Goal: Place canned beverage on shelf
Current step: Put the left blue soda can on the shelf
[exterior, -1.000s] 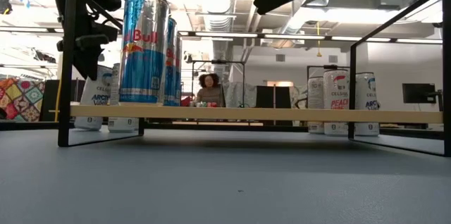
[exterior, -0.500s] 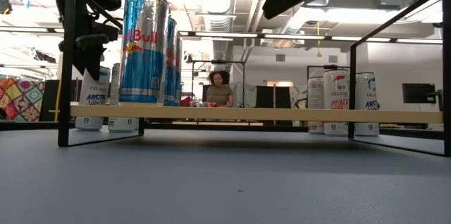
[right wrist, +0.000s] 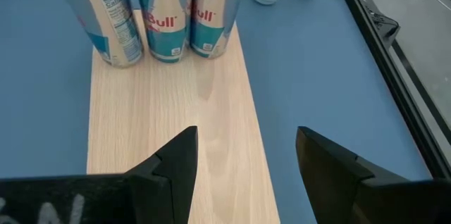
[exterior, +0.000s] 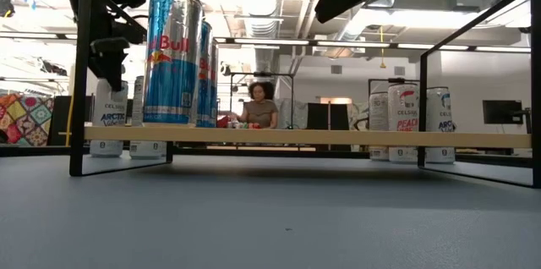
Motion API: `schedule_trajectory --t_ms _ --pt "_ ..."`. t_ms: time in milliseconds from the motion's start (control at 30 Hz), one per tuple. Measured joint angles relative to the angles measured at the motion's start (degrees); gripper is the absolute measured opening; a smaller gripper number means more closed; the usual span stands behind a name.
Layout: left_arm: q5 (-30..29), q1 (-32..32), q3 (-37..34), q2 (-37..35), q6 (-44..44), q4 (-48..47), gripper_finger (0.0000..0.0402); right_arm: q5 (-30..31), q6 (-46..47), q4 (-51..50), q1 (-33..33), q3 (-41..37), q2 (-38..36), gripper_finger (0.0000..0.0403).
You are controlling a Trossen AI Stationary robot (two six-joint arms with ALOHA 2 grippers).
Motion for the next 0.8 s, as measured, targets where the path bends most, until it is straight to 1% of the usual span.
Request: schedule_trajectory --t_ms 333,400,600,700,800 --pt "0.4 0.0 -0.1 0.7 2.1 1.5 0.0346 0.0 -0.1 0.0 0.0 0.0 0.0 0.0219" --pt "1.1 0.1 -1.3 1.0 2.1 3.4 0.0346 0.0 -0.1 0.0 0.0 0.0 0.0 0.0219" --pt "0.5 0.1 -3.1 3.1 1.7 4.0 0.0345 0.0 -0.1 0.0 0.0 0.0 0.0 0.0219" --pt "-0.9 0.1 -3.4 3.2 1.8 3.9 0.0333 0.0 -0.1 0.0 0.0 0.0 0.0 0.0219" --pt "-1.1 0.1 -3.5 3.2 1.1 4.0 0.0303 0.0 -0.1 0.0 0.0 0.0 0.0 0.0219"
